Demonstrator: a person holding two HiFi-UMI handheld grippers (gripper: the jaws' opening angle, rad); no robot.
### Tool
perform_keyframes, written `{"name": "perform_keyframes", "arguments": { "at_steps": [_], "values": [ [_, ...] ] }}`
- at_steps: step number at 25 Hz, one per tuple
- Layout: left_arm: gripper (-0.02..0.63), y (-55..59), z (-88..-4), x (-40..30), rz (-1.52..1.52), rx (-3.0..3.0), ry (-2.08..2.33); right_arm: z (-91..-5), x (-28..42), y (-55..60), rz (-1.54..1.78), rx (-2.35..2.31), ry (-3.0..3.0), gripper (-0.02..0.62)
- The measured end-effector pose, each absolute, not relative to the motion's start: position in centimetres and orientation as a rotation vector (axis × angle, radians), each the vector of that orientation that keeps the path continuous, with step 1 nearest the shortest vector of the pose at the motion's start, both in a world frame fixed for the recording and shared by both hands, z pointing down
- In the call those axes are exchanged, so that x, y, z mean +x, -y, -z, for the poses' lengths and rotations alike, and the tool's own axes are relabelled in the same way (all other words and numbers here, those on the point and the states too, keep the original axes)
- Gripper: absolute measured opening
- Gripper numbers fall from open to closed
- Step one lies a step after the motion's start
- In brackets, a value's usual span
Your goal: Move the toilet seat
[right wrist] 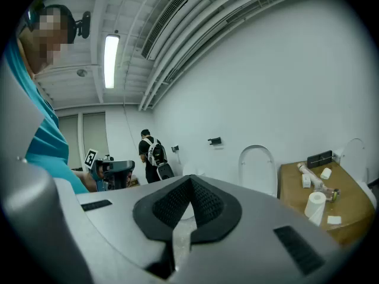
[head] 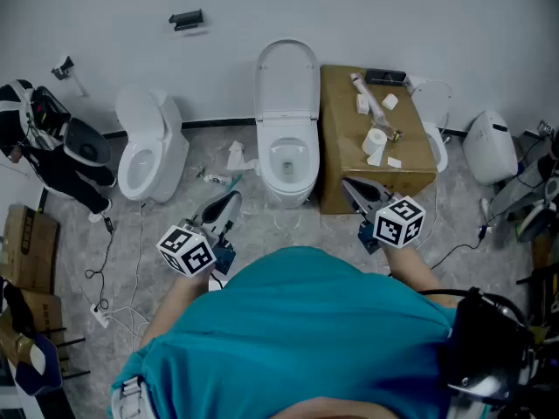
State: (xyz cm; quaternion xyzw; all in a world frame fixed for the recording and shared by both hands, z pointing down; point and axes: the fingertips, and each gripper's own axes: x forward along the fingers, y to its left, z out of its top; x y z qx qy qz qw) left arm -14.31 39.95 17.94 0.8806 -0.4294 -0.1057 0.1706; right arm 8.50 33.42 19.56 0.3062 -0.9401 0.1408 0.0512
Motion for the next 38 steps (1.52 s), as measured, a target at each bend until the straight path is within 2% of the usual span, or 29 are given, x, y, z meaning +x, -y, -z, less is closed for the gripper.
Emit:
{"name": "perform_keyframes", "arguments": {
  "at_steps": [15,30,38],
  "values": [
    [0.003,-40.0,-17.7,-13.1,0.343,2.49,1.217,-19.3,10.0,-33.5,-0.471,0.93,2.899,-0.002],
    [0.003,-38.1,-17.7,-0.4,0.397,2.474,1.184,-19.2,21.9,-33.6,-0.467,0.893,2.892,-0.002],
    [0.003,-36.7,-18.3,0.6,0.398,2.456,1.176,-20.6,23.1,-32.2,-0.486,0.882,2.88,-0.002]
  ]
}}
